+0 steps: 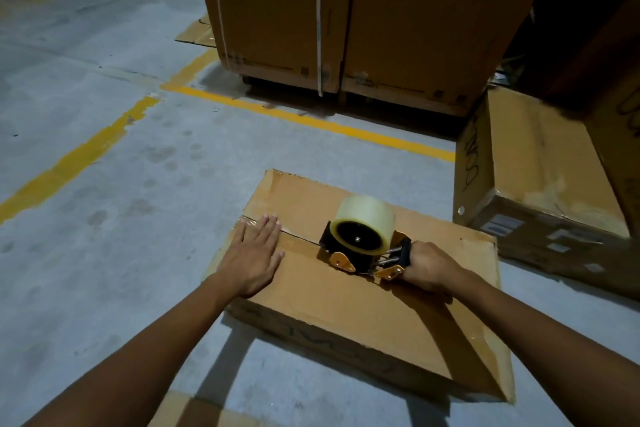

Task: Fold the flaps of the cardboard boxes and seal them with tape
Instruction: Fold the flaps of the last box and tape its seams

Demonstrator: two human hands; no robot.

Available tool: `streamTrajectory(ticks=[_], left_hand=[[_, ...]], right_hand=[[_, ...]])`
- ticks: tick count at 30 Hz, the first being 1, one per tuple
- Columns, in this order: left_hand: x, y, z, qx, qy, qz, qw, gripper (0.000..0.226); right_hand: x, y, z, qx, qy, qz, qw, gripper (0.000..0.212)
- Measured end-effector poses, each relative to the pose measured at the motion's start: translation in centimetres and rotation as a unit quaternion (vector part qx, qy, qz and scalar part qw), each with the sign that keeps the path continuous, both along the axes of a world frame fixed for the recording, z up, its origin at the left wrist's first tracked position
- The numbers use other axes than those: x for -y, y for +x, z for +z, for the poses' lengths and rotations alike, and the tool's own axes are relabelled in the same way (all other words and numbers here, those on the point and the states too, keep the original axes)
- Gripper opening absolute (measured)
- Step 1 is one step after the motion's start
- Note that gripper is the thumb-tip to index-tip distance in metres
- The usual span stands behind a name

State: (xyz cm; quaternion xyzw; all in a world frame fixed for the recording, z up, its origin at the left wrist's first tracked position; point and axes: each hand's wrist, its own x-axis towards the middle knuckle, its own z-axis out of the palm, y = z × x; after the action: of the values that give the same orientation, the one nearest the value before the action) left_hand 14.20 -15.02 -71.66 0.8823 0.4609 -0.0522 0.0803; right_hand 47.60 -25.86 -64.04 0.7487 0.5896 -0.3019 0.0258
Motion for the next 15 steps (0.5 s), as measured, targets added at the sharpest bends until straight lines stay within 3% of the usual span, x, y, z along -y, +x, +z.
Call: streamTrajectory(ticks=[4,9,15], left_hand=[[3.4,6.0,0.7,0.046,-0.041,-0.083,0.995,0.062],[4.8,8.4,0.0,0.061,0.002,-0.08,0.995,0.053],[4.3,8.0,-1.0,0.04,-0.007,-0.078,0.996,0.077]], right_hand=[[-0.2,-0.6,0.7,0.022,0.006,-0.006,1.0,0.024],[-0.2,-0.3,0.2,0.032,0.021,-0.003,0.999,0.026],[2.3,3.4,0.8,0.042,0.005,-0.006,0.999,0.019]])
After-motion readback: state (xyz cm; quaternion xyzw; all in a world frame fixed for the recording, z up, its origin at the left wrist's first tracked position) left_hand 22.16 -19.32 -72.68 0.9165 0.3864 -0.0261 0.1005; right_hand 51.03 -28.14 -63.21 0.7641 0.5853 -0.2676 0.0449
